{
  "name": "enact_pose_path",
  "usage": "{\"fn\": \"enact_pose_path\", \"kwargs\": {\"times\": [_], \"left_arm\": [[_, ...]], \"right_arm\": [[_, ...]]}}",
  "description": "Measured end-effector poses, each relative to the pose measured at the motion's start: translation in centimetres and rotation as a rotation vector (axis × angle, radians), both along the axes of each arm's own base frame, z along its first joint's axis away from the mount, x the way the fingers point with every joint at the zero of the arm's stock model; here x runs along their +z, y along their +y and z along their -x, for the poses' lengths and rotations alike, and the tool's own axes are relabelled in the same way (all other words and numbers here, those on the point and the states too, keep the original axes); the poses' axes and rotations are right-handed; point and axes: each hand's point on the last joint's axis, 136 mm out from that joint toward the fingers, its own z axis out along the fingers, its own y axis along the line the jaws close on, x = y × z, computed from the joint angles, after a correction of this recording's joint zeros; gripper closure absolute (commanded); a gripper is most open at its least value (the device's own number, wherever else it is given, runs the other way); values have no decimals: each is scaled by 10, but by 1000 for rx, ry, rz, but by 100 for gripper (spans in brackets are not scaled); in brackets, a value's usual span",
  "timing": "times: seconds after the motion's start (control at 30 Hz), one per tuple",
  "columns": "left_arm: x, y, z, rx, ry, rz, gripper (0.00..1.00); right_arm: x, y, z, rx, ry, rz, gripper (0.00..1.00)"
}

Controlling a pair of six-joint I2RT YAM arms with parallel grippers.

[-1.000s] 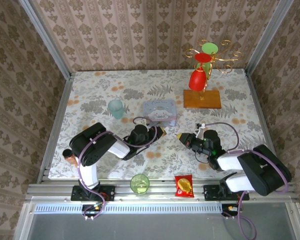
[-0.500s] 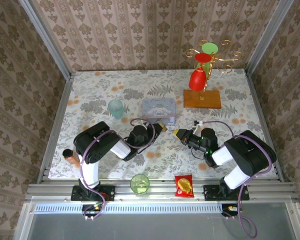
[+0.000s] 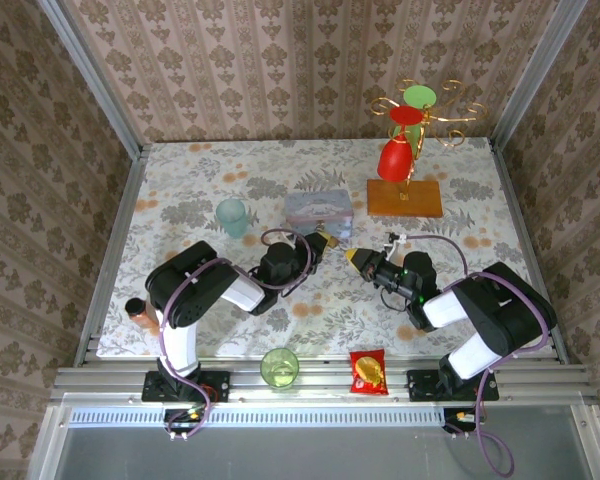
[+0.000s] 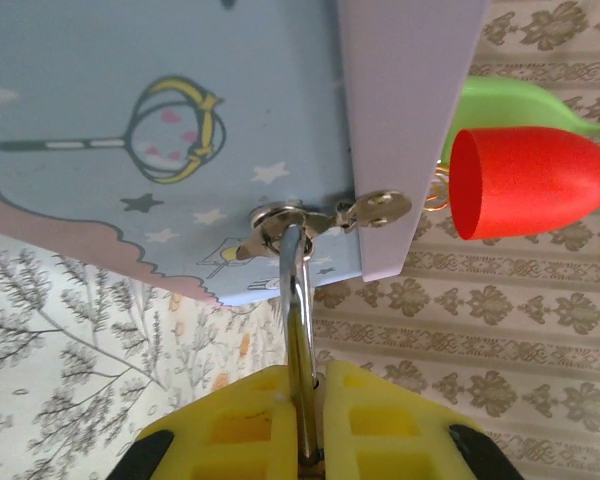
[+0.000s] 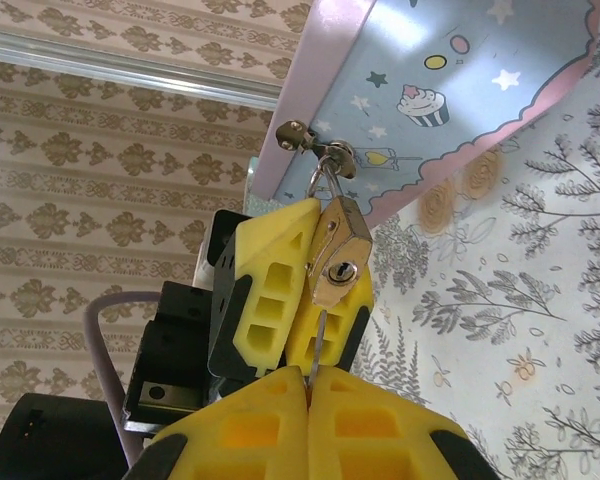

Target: Unlock a padlock with a key

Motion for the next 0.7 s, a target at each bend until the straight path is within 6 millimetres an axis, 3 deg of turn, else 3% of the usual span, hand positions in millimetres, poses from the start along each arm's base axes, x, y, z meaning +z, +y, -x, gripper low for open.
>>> {"fn": "enact_pose_path", "kwargs": {"times": [0.33, 0.7], "left_arm": [[29, -5, -3, 17, -15, 79, 100], [31, -6, -4, 18, -6, 96, 100]], "right_arm": [[6, -1, -6, -21, -9, -16, 100], [18, -3, -12, -35, -40, -28, 100]]}}
